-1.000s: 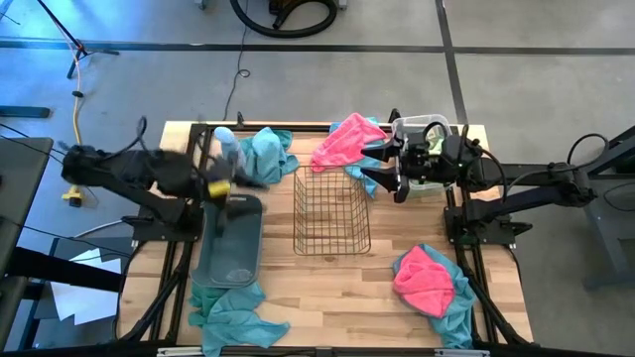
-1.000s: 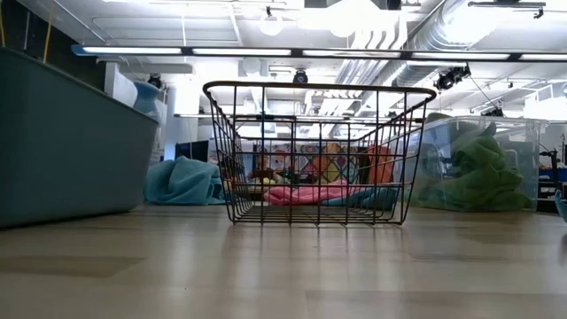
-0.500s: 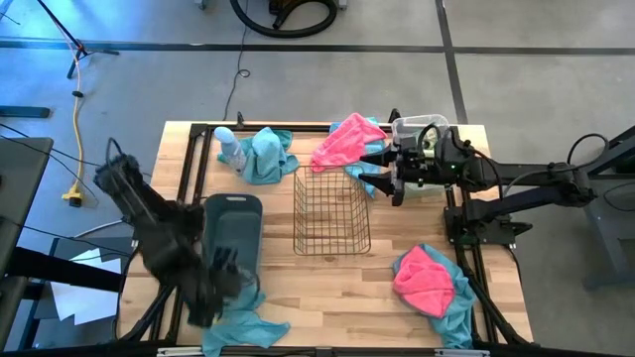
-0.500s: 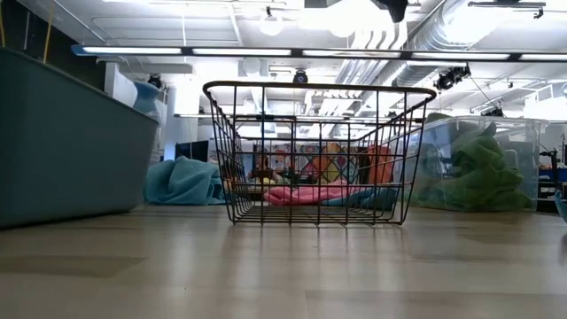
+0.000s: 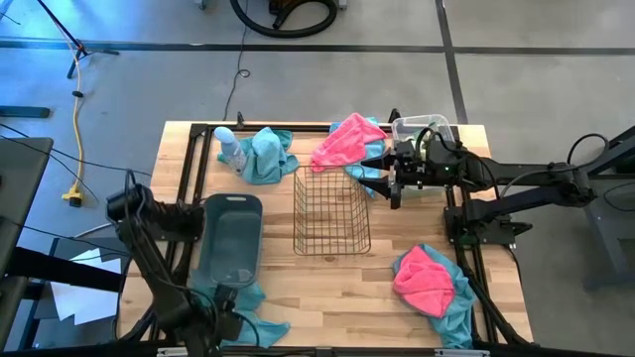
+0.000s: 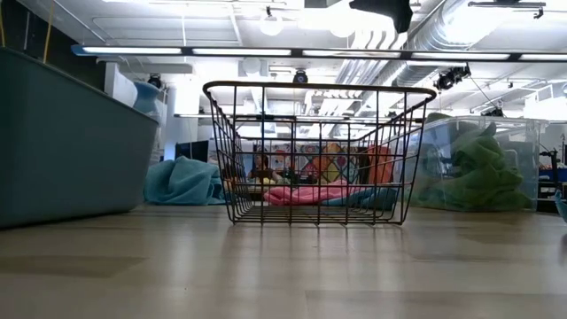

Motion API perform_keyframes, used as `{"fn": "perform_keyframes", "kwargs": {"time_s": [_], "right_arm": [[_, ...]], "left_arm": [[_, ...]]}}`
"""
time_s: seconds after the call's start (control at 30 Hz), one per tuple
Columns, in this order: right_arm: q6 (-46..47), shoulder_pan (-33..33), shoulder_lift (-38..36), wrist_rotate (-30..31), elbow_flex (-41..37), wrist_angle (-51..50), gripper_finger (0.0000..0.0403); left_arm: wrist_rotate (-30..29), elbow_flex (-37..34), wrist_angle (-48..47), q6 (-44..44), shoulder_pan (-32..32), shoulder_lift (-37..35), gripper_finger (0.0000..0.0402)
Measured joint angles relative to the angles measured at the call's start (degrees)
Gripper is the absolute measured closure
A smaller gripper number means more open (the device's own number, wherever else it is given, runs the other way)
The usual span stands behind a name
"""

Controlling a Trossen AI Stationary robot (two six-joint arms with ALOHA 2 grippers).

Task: Sort microfiber towel by color & place in baskets
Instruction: Put the blue towel into the wire basket

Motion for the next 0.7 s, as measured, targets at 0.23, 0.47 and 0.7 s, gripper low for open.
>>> {"fn": "perform_keyframes", "kwargs": {"time_s": [0.23, 0.47, 0.7], "right_arm": [[-0.02, 0.00, 0.00, 0.02, 0.00, -0.24, 0.0126], [0.11, 0.00, 0.00, 0.07, 0.00, -1.05, 0.0126], [0.17, 0.00, 0.00, 0.07, 0.00, -1.05, 0.0126]], "left_arm": [[0.40, 0.00, -0.73, 0.00, -0.29, 4.87, 0.0189], [0.07, 0.02, -0.96, -2.87, 0.18, 9.65, 0.0189], [0.55, -0.04, -0.66, -2.98, 0.22, 10.77, 0.0189]]}}
